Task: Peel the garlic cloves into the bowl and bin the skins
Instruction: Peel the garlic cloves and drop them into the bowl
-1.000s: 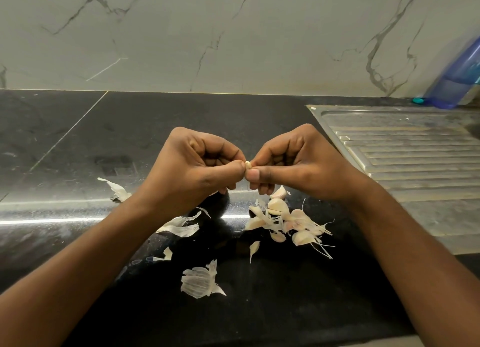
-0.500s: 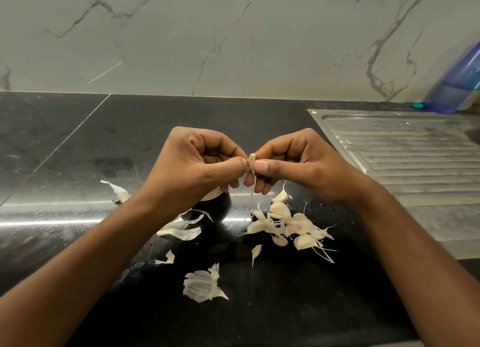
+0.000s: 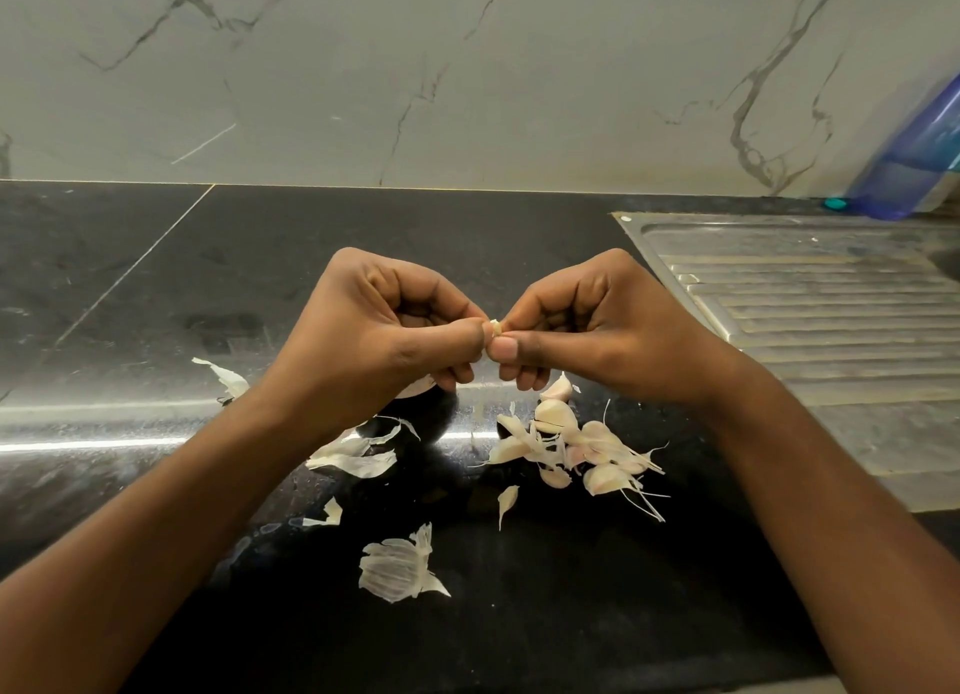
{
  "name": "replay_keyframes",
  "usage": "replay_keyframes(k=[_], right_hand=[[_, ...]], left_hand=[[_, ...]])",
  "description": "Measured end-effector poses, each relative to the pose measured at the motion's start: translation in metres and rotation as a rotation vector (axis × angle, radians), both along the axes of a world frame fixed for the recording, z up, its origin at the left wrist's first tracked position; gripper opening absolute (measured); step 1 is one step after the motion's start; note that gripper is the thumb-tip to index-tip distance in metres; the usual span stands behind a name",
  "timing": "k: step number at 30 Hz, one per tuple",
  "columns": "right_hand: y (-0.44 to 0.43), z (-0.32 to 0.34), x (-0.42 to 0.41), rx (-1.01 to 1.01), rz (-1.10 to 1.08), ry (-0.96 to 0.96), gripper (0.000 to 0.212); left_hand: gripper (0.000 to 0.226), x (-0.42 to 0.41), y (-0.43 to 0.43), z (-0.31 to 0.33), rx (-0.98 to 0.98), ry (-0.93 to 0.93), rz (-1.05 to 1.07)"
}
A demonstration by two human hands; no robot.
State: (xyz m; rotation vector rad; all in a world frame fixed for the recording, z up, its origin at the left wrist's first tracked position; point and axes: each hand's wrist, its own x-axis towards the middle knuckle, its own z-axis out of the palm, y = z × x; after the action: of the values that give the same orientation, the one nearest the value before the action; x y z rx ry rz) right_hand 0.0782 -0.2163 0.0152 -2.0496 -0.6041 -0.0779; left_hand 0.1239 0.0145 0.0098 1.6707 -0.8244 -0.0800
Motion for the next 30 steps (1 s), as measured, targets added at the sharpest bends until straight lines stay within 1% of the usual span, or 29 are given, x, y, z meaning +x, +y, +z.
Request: replay_keyframes(k=[6, 11, 15, 18, 19, 27, 30], right_hand=[[0.001, -0.001, 0.0002, -0.013, 0.027, 0.006, 0.007], [0.0014, -0.001, 0.0001, 0.055, 0.043, 0.036, 0.008], [0.0006, -0.0002, 0.0003, 0.128, 0.075, 0.098, 0.014], [0.0003, 0.0001, 0.0008, 0.162, 0.085, 0.134, 0.015], [0.0003, 0.0005, 0.001, 0.167, 0.087, 0.142, 0.015], [-0.0004, 0.0005, 0.0017, 0.15, 0.102, 0.17, 0.02], [-0.0023, 0.0024, 0.0009, 0.133, 0.087, 0.171, 0.019]], left_hand=[[0.015, -0.0003, 0.0004, -0.0014, 0.019, -0.005, -0.008], [0.013, -0.0005, -0.0004, -0.0013, -0.003, 0.019, 0.001], [0.016, -0.0008, -0.0003, 0.0018, -0.041, 0.066, -0.012], [0.005, 0.0002, -0.0003, 0.0033, -0.065, 0.095, -0.024], [0.004, 0.0004, -0.0003, 0.0032, -0.067, 0.096, -0.021], [0.011, 0.0011, -0.0008, 0.0027, -0.037, 0.088, 0.028], [0.008, 0.0025, -0.0004, 0.002, -0.053, 0.089, 0.057]])
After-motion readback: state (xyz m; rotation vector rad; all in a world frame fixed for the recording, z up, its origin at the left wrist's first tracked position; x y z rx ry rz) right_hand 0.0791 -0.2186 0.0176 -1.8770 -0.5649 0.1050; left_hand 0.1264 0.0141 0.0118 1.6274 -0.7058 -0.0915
